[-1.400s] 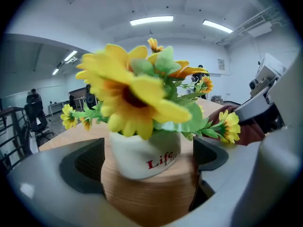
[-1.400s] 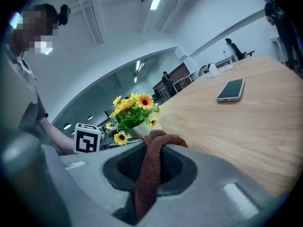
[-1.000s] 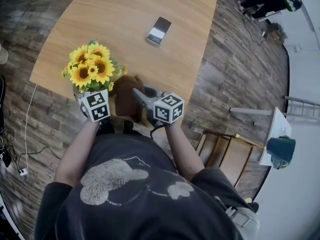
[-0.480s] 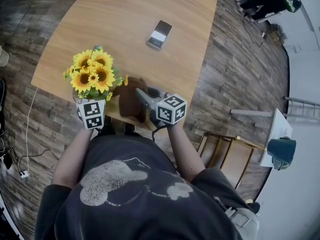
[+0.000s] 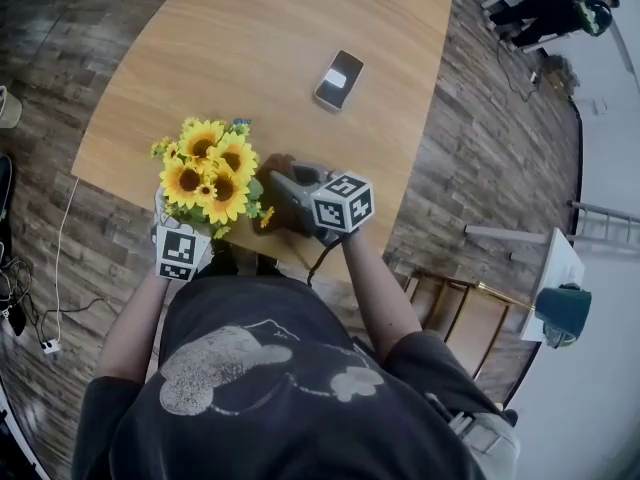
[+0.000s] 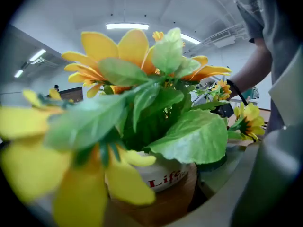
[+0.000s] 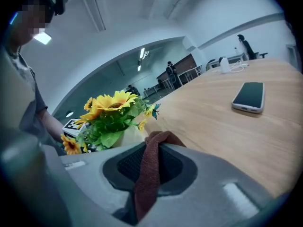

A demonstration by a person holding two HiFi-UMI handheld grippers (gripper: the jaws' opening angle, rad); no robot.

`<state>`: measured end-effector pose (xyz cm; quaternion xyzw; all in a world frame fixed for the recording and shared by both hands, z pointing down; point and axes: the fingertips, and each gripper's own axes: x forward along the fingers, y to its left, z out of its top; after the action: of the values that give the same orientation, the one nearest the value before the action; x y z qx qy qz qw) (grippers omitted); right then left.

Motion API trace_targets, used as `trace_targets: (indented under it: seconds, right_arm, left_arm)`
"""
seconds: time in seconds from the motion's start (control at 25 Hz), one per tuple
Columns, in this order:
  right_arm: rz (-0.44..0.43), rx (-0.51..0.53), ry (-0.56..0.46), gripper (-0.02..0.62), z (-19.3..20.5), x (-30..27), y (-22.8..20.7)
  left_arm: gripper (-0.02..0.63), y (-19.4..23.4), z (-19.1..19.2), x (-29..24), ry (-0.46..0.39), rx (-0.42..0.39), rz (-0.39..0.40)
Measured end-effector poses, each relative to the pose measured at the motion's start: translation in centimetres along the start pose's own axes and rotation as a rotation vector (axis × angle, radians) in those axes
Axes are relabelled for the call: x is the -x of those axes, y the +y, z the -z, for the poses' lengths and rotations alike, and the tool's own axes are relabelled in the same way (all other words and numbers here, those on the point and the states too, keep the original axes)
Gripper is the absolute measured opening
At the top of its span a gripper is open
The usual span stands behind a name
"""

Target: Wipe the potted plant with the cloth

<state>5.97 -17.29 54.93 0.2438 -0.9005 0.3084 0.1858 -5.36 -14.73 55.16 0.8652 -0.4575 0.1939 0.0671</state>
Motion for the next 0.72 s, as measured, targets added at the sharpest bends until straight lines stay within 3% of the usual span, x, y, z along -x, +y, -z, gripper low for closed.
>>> trace_targets:
  seconds: [0.32,0.72]
  right_arm:
    - [-0.135,0.043,0.133,0.044,-1.5,-5.7,0.8]
    - [-0.325,0.086,0.122,0.044,-5.8,-9.9,3.6]
  left_arm:
    - [0.584,-0.6,-0.3,0.0,-0.029,-0.072,0.177]
    - [0.583,-0.9,0.2,0.8,-0.047,-0.157,0.394]
